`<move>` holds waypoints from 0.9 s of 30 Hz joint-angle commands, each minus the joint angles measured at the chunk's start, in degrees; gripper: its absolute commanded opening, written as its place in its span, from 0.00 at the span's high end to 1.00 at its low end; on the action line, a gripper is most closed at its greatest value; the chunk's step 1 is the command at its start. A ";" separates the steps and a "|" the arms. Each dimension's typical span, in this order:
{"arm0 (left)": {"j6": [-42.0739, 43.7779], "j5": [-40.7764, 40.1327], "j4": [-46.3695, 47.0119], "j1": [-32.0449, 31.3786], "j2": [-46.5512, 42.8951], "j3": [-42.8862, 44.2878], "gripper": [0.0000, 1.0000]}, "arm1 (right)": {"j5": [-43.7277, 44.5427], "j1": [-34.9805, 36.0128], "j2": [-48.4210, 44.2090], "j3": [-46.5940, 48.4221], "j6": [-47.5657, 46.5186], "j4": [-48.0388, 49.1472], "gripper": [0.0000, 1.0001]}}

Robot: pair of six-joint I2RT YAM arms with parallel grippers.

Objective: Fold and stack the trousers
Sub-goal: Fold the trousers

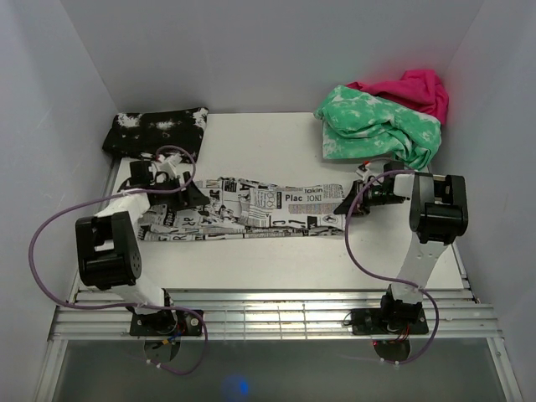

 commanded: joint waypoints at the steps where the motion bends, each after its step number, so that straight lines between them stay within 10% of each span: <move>1: 9.77 -3.93 -7.76 3.29 -5.64 0.16 0.18 | 1.25 -5.49 -4.15 4.35 -11.37 -13.95 0.92; 15: 8.02 -8.59 -7.24 9.53 -11.10 -2.93 0.22 | -6.64 -16.13 -8.72 18.58 -29.75 -43.94 0.92; 27: 12.33 -4.20 -6.37 9.97 2.43 -0.64 0.23 | -24.67 -13.50 -9.42 22.91 -26.34 -47.67 0.92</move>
